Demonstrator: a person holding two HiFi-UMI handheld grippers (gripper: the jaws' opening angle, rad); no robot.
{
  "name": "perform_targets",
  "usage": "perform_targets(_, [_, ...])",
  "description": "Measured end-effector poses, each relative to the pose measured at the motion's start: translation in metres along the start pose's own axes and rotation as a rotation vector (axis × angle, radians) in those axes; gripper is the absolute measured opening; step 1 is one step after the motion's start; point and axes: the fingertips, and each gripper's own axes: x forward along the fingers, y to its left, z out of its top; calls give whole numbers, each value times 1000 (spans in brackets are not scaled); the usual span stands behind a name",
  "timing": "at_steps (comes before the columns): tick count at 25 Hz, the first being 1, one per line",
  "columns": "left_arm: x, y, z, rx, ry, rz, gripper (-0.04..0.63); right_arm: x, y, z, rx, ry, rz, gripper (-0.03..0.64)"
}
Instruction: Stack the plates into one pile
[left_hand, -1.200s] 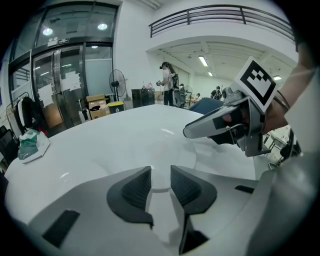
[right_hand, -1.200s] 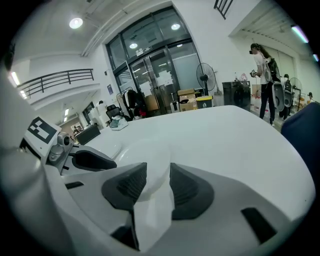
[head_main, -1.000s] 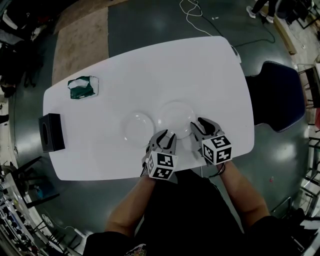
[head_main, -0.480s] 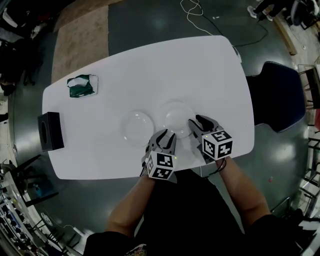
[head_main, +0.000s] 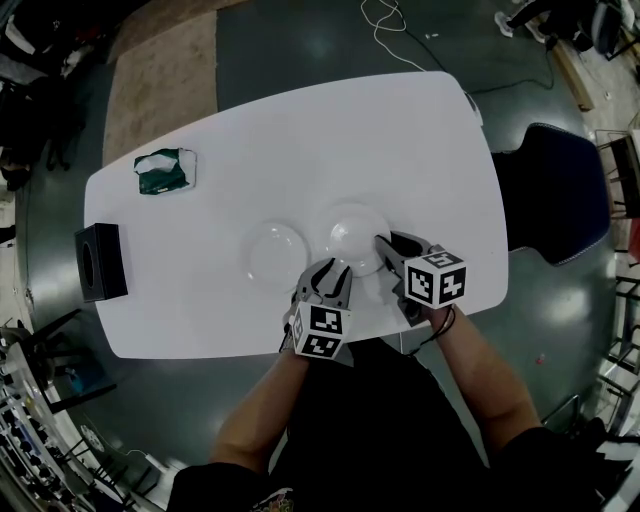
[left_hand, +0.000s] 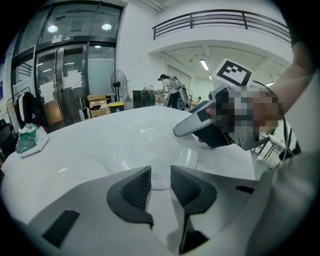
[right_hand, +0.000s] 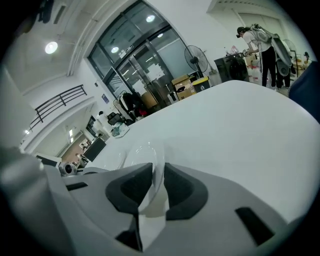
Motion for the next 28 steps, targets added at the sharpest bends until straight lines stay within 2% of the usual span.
perform_targets(9, [-5,1,2,-43,-31,-25,135,-13,8,8,74,-70,48,58])
perform_targets(15, [-18,3,11,-38,-71,-24,116,-27,16,21,152,-135,81,31])
perform_targets(22, [-42,14,24,-35,-129,3,32,-38,26,33,122,-172,62,29])
perform_targets(28, [-71,36,29,-86,-179,42,18,-37,52,46,101,-192,86,28])
